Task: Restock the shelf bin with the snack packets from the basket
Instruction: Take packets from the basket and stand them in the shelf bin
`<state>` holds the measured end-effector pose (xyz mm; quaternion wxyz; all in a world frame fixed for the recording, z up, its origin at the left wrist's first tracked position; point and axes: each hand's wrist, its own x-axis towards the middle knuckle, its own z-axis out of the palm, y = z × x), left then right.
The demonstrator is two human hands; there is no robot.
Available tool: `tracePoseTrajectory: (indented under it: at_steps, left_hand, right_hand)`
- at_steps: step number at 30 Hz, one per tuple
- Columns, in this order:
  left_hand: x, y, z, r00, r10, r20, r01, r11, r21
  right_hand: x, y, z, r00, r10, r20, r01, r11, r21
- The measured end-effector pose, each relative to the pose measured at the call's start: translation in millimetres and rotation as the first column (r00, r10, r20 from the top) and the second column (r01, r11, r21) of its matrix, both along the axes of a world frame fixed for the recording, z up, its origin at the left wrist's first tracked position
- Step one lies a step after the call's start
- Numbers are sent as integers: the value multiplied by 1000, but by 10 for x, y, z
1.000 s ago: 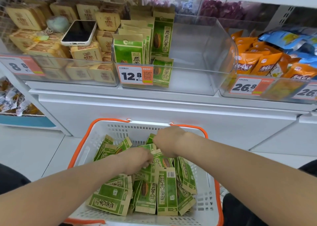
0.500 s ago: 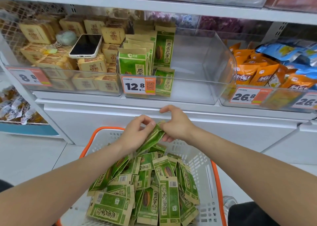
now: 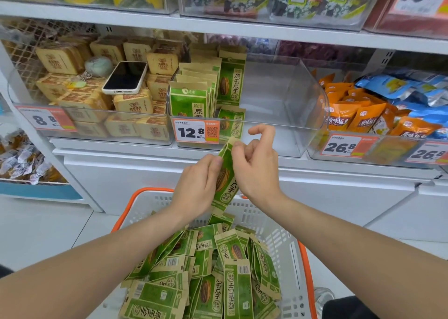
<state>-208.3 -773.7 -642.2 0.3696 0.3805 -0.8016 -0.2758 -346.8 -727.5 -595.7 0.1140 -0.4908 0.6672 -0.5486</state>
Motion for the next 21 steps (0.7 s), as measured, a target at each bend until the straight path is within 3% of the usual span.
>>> tracePoseTrajectory:
  at_steps: [8,11,13,16,18,21]
  left_hand:
    - [-42,-202,240,954,260,-147,-272,960,-67]
    - [-74,-198,373,930,276,-245,-299,952,-62]
    - [-104,-213,488,921,262,-287,-293,954,-67]
    - [-113,-301,642,936,249,-247,-290,946,-144]
    - [-97,-373,749,954,239,-182,-278,933,-229]
    - [-52,-448,898,974,223,-43,-215,849,-483]
  right_hand:
    - [170,0,54,996,-86,24,88,991,-105]
    - [183,-15,78,990,0,143,7,998,-55]
    - [183,-25,104,989,78,125,-74,997,-34]
    - [121,-128,282,998,51,39,-48,997,-68]
    - [4,-278,470,997,-36,63,42,996,-82]
    - [-271,-548,711,977,-173,121,172,985,18]
